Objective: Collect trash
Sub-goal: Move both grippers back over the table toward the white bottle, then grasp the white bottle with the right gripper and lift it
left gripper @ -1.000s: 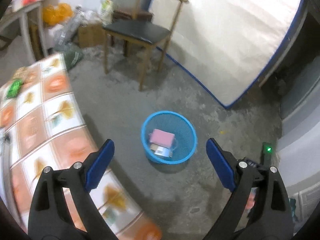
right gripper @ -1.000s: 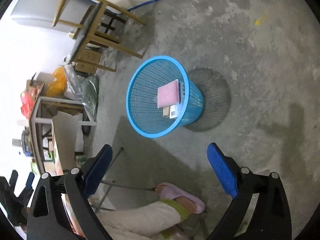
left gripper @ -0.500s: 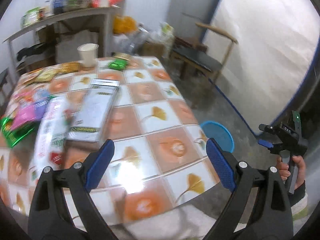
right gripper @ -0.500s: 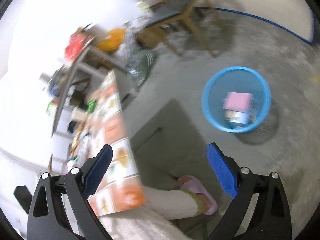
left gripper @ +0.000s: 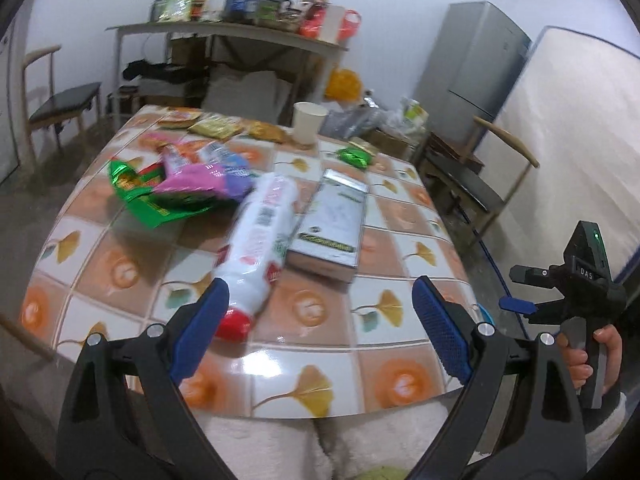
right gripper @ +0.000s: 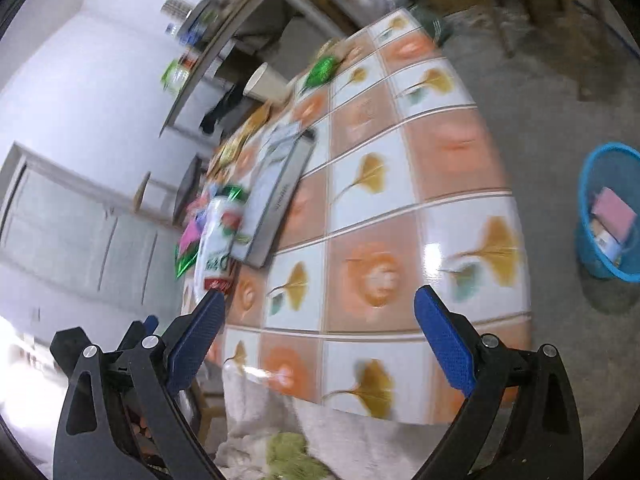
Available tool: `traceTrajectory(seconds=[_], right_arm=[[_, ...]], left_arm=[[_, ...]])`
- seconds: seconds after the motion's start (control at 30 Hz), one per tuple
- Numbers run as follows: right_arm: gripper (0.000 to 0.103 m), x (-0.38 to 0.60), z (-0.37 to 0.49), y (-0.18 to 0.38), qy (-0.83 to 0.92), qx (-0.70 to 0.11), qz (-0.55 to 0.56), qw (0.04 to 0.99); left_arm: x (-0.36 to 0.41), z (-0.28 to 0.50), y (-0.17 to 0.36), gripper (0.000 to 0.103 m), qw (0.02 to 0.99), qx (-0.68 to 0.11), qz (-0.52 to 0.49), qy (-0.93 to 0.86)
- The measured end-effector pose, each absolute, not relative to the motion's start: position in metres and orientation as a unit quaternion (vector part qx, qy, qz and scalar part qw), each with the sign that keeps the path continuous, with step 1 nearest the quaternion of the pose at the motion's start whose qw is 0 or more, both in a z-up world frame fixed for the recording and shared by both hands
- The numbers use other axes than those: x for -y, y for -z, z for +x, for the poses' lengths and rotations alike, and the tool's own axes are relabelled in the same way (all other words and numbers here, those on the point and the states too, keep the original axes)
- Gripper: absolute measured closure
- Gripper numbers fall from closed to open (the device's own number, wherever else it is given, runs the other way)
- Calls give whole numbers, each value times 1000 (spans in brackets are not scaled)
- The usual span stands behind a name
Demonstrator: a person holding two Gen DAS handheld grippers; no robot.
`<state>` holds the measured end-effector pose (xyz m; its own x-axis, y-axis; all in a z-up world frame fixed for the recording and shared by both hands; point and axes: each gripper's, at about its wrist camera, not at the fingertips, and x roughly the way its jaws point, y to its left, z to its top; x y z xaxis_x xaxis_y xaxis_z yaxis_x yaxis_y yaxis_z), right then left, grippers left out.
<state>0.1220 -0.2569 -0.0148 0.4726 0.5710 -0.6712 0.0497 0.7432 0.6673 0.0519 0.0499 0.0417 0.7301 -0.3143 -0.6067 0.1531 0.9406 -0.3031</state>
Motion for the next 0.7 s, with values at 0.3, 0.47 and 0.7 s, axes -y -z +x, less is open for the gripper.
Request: traceTrajectory(seconds=[0.3,0.47,0.7], right_arm=[[10,180,203,4,-158,-513,255,804],[10,157,263,22,-112,-539,268,791],[10,138,280,21,-94,-523,296,794]], left_arm=[[-75,61,-26,14,918,-346,-145,128],[-80,61,-23,14,918,-345,-147,131],[-99,66,-14,14,918,-344,-158,118]])
